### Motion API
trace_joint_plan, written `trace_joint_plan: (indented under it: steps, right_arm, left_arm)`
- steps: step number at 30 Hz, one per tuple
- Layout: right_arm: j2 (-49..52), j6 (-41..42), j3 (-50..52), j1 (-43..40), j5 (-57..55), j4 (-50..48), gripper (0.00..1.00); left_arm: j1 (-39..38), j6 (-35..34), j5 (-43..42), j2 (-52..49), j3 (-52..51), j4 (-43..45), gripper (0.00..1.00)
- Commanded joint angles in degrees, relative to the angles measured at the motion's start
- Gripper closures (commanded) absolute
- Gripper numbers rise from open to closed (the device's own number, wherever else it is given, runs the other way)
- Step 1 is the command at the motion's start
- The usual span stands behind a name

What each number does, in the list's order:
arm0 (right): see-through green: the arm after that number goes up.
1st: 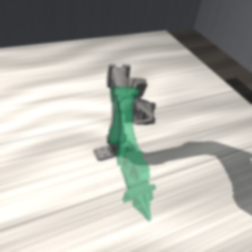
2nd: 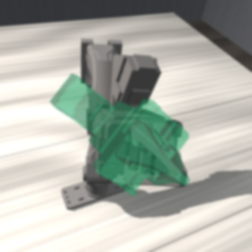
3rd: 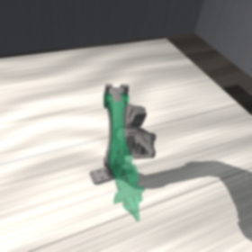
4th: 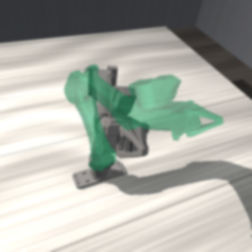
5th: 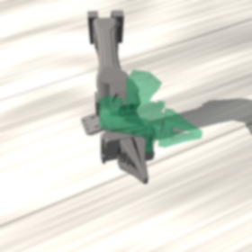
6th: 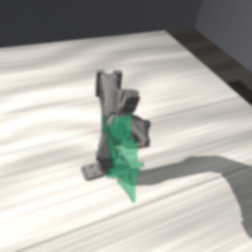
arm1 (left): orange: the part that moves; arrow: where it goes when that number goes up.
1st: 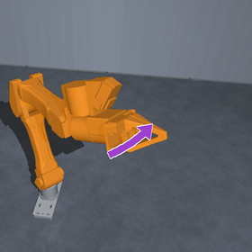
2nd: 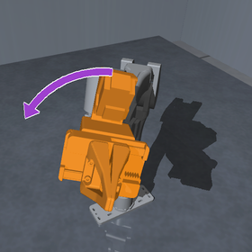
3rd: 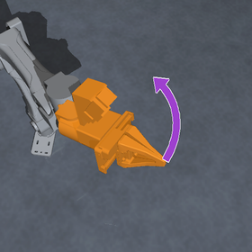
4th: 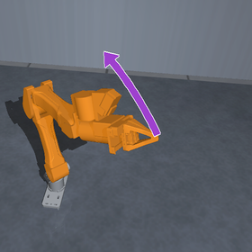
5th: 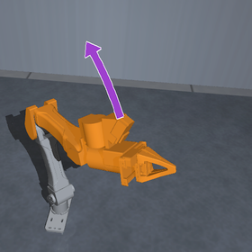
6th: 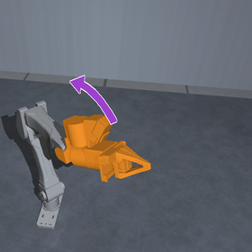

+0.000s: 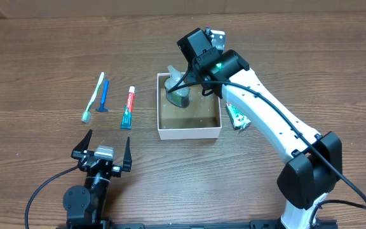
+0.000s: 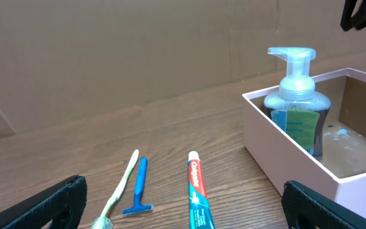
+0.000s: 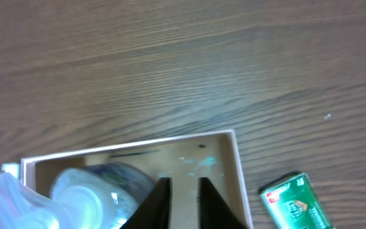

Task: Pack container
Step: 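Lower the bottle into the box's left side and adjust it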

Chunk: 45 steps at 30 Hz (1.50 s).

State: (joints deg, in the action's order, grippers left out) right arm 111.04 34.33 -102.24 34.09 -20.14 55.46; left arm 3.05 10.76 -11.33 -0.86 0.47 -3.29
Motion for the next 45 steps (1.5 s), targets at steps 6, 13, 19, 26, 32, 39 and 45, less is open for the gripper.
trace_joint_plan:
  steps: [6,13,19,26,32,39,45]
  right_arm:
    - [4.0,1.7,0.8,0.0,5.4,-0.7,0.94]
    - [4.3,2.8,4.6,0.0,6.4,-3.4,0.95]
    - [4.3,2.8,8.3,0.0,11.0,-9.6,0.95]
    - [4.3,4.8,10.4,0.0,12.8,-12.8,0.95]
    - [4.3,6.1,10.8,0.2,15.4,-13.0,0.95]
    - [4.3,7.6,10.8,2.6,16.4,-13.2,0.95]
    - [4.3,8.8,10.8,4.5,16.9,-13.2,0.95]
  left_arm:
    - [0.3,0.8,0.3,0.6,-0.2,0.0,0.0]
    - [0.3,0.8,0.3,0.6,-0.2,0.0,0.0]
    - [0.3,0.8,0.3,0.6,-0.2,0.0,0.0]
    - [0.3,0.8,0.3,0.6,-0.2,0.0,0.0]
    - [0.3,0.8,0.3,0.6,-0.2,0.0,0.0]
    - [0.3,0.8,0.3,0.6,-0.2,0.0,0.0]
    - [0.3,0.8,0.3,0.6,-0.2,0.0,0.0]
